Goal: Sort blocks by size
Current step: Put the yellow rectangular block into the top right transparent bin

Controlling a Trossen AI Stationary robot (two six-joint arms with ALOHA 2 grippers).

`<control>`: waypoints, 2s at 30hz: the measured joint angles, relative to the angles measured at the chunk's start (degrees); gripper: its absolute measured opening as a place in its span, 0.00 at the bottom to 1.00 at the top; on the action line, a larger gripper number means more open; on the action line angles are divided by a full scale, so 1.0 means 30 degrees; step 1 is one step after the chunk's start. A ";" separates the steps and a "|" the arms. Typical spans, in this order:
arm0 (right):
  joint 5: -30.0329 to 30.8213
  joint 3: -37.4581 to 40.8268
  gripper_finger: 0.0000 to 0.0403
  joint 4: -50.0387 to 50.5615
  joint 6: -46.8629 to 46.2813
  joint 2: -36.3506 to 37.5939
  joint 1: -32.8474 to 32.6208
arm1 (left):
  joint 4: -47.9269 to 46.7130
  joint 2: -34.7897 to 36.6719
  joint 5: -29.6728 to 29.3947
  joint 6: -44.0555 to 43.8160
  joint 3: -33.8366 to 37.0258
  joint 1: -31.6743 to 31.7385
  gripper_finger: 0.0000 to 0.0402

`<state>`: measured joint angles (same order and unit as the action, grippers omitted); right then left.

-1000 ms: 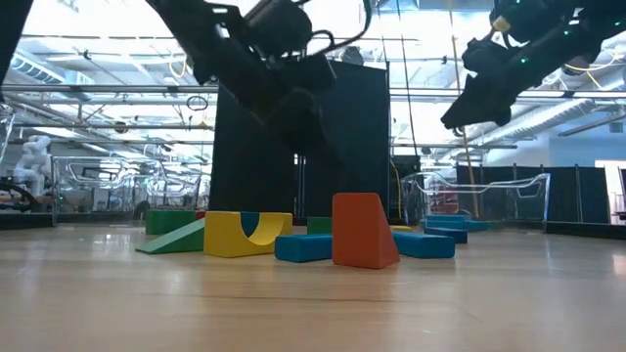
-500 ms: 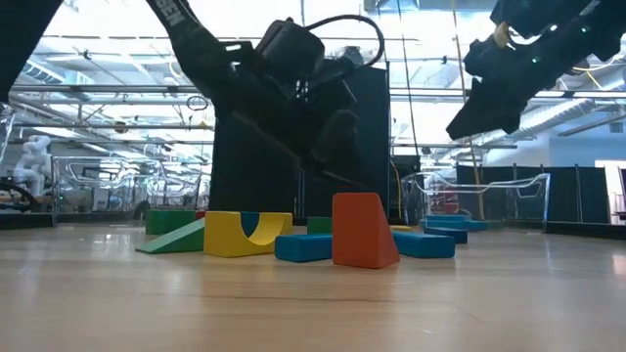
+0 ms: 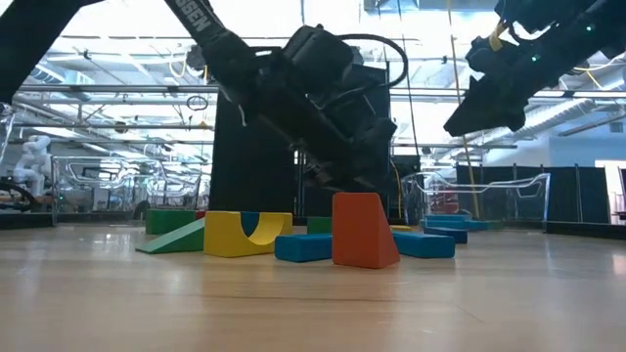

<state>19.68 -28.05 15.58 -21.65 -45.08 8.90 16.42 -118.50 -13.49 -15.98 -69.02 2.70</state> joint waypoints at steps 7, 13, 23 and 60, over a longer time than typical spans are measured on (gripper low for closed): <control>0.0382 0.0000 0.32 -0.0380 -0.0025 0.0000 -0.0267 | -0.1290 -0.0015 -0.0083 -0.2027 -0.0790 -0.0074 0.69; 0.0490 0.0000 0.32 -0.0401 -0.0080 0.0000 -0.0267 | -0.1475 -0.0015 -0.1344 -0.3200 -0.0864 -0.0130 0.83; 0.0486 0.0000 0.32 -0.0611 -0.0138 0.0000 -0.0260 | -0.1689 -0.0015 -0.2643 -0.3560 -0.0857 -0.0708 0.84; 0.0417 0.0000 0.32 -0.1392 -0.0430 0.0007 -0.0689 | -0.6147 -0.3454 -0.4157 -0.4550 -0.4291 -0.1395 0.83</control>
<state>20.93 -28.05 11.40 -22.94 -45.06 6.83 -2.02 -128.86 -25.96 -29.63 -81.89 -1.48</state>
